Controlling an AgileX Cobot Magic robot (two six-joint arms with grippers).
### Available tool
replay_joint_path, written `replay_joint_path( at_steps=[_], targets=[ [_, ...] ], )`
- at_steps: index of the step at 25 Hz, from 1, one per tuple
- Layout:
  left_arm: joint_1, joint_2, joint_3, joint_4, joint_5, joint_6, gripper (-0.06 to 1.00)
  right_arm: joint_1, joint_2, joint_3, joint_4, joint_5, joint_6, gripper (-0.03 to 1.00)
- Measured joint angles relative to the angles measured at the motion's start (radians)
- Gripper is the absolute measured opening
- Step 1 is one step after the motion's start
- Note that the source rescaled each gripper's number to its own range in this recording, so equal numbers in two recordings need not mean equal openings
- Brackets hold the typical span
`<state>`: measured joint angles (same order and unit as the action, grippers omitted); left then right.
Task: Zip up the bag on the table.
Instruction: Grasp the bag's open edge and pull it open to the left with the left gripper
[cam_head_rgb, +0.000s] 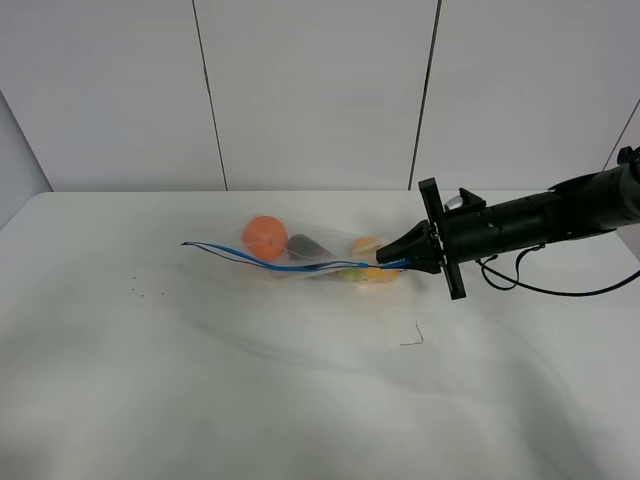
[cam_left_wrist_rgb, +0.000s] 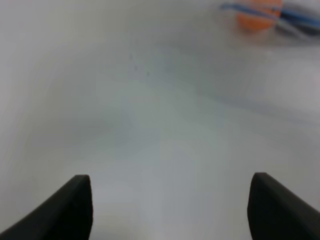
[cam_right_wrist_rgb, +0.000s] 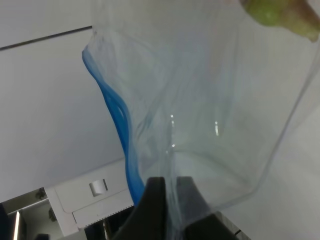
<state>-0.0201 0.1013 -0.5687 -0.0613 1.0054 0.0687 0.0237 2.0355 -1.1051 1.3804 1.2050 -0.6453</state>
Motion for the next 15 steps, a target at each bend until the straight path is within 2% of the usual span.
replay_joint_path(
  at_steps=[4,6,8,11,15],
  targets=[
    [0.0,0.211,-0.107,-0.039,-0.114,-0.005,0.9,0.0,0.0,0.0,0.0,0.0,0.0,0.0],
    [0.0,0.331,-0.158,-0.035,-0.167,0.026,0.9,0.0,0.0,0.0,0.0,0.0,-0.001,0.0],
    [0.0,0.433,-0.206,-0.023,-0.218,0.1,0.9,0.0,0.0,0.0,0.0,0.001,-0.001,0.0],
    [0.0,0.567,-0.251,0.005,-0.307,0.298,0.9,0.0,0.0,0.0,0.0,0.001,-0.005,0.0],
    [0.0,0.688,-0.26,0.016,-0.505,0.689,0.9,0.0,0.0,0.0,0.0,0.001,-0.012,0.0]
  ],
)
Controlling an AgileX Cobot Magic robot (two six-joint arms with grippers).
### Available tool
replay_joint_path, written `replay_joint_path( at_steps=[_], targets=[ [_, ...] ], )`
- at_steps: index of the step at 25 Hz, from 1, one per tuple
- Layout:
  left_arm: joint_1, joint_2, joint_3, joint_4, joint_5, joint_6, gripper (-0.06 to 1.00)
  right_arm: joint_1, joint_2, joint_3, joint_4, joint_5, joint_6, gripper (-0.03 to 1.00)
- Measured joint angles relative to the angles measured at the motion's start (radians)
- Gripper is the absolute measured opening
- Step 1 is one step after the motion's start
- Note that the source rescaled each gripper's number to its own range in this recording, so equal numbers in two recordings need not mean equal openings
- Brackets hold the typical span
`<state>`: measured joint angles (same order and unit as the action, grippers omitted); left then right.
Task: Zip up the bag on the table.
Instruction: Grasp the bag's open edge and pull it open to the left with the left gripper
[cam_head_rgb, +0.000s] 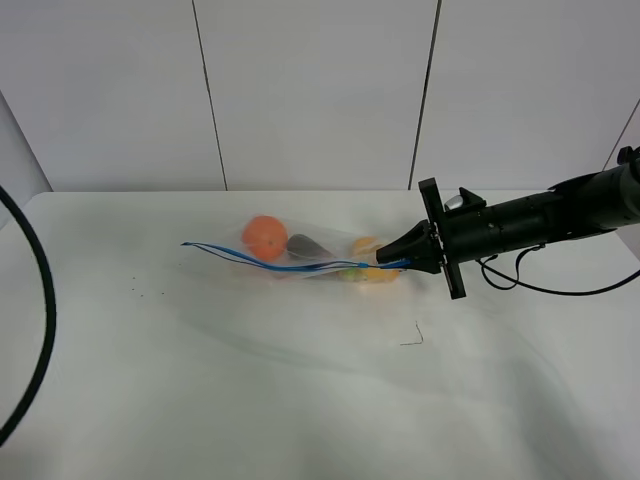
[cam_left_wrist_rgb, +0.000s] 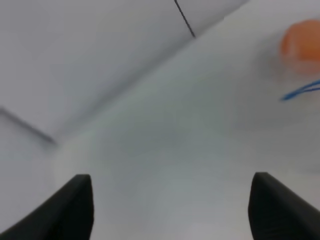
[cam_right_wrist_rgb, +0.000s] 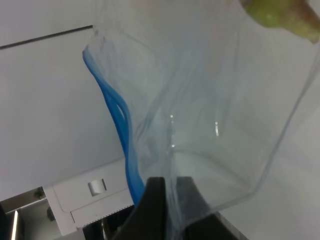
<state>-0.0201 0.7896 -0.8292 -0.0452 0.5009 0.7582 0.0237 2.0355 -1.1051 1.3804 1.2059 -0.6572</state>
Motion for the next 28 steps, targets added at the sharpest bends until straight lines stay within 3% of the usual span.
replay_joint_path(
  at_steps=[4,7,12,23,28],
  targets=[
    [0.0,0.08,0.0,0.0,-0.218,0.346,0.9,0.0,0.0,0.0,0.0,0.0,-0.001,0.0],
    [-0.021,0.126,0.0,0.0,-0.352,0.463,0.9,0.0,0.0,0.0,0.0,0.0,-0.001,0.0],
    [-0.132,0.172,0.0,0.0,-0.439,0.485,0.9,0.0,0.0,0.0,0.0,0.0,-0.003,0.0],
    [-0.56,0.339,0.0,-0.001,-0.47,0.449,0.9,0.0,0.0,0.0,0.0,0.0,-0.004,0.0],
    [-0.689,0.49,0.0,-0.001,-0.619,0.448,0.9,0.0,0.0,0.0,0.0,0.0,-0.004,0.0]
  ],
)
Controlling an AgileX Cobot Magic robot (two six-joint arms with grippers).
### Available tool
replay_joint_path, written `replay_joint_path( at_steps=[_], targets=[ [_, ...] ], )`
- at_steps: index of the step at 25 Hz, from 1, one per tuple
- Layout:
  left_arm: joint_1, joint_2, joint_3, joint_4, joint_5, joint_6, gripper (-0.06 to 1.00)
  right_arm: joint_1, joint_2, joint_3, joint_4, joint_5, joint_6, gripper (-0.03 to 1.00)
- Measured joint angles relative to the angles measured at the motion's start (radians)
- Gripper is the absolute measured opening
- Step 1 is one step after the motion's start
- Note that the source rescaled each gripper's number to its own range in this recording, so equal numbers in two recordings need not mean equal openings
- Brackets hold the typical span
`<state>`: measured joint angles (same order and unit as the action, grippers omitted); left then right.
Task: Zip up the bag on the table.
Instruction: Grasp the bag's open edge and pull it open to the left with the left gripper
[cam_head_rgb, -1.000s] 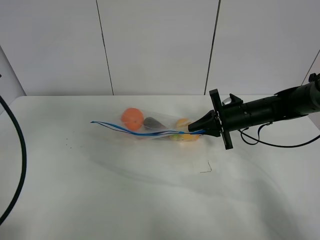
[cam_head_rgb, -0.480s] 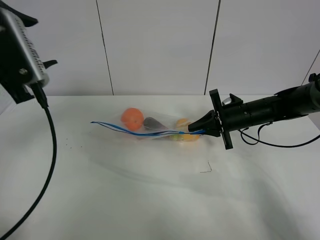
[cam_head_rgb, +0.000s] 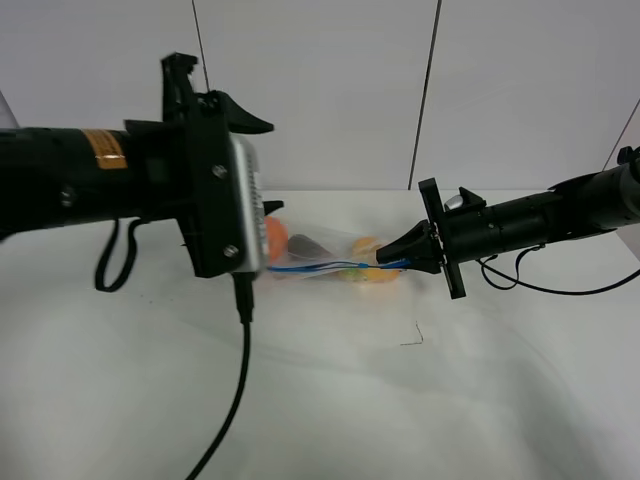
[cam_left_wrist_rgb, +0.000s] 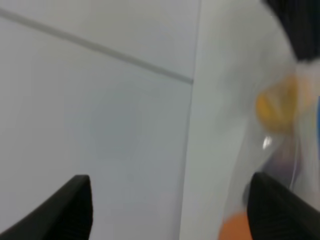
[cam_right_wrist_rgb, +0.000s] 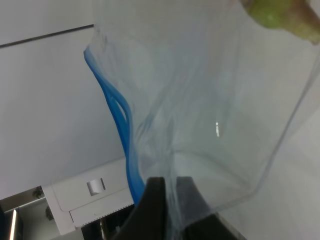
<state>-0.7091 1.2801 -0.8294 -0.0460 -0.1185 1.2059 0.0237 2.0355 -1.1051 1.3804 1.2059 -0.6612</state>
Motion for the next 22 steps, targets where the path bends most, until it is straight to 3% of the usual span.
replay_joint_path(
  at_steps=[8,12,22],
  targets=[
    [-0.136,0.249,-0.001,0.0,-0.253,0.0,0.9,0.002,0.0,0.0,0.0,0.0,0.0,0.0],
    [-0.149,0.369,-0.001,0.0,-0.416,0.0,0.9,0.002,0.0,0.0,0.0,0.0,0.0,0.0],
    [-0.15,0.548,-0.001,-0.001,-0.583,-0.032,0.9,0.002,0.0,0.0,0.0,0.0,0.0,0.0]
  ],
)
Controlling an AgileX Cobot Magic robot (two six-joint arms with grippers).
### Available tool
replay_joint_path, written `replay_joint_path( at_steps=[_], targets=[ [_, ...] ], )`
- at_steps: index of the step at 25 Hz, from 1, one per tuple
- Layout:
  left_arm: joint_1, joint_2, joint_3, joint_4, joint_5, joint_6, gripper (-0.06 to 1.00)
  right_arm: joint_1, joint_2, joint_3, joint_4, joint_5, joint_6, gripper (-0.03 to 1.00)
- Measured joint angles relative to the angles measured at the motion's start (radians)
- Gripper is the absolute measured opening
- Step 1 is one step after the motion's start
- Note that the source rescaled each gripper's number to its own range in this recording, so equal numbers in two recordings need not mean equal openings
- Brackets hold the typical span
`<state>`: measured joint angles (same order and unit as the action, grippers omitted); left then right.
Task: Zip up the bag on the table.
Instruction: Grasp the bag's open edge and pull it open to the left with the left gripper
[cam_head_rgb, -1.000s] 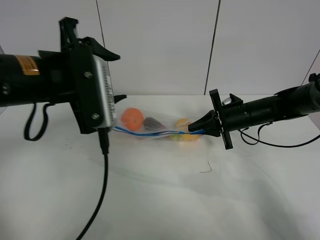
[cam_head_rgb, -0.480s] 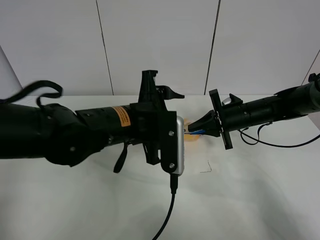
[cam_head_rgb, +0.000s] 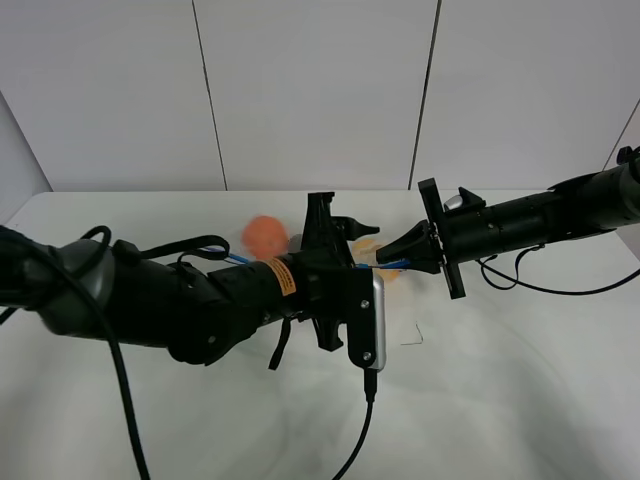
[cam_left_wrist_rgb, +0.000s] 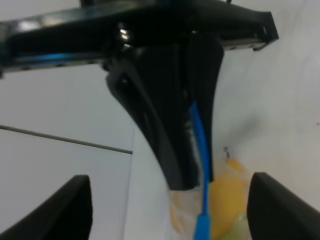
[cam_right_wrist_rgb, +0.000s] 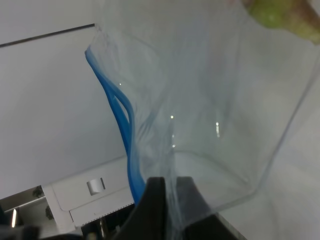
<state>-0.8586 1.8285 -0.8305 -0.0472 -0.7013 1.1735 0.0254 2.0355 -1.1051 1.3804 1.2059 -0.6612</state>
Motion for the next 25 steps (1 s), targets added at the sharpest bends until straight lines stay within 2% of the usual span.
replay_joint_path(
  at_steps=[4,8,15,23,25],
  targets=[
    [0.0,0.056,-0.001,-0.001,-0.066,-0.004,0.9,0.0,0.0,0.0,0.0,0.0,0.0,0.0],
    [0.001,0.068,-0.001,-0.003,-0.08,-0.008,0.87,0.0,0.0,0.0,0.0,0.0,0.0,0.0],
    [0.001,0.068,-0.001,-0.003,-0.082,-0.009,0.55,0.0,0.0,0.0,0.0,0.0,0.0,0.0],
    [0.001,0.068,-0.001,-0.003,-0.043,-0.009,0.29,0.0,0.0,0.0,0.0,0.0,0.0,0.0],
    [0.001,0.068,-0.001,-0.003,-0.043,-0.009,0.27,0.0,0.0,0.0,0.0,0.0,0.0,0.0]
  ],
)
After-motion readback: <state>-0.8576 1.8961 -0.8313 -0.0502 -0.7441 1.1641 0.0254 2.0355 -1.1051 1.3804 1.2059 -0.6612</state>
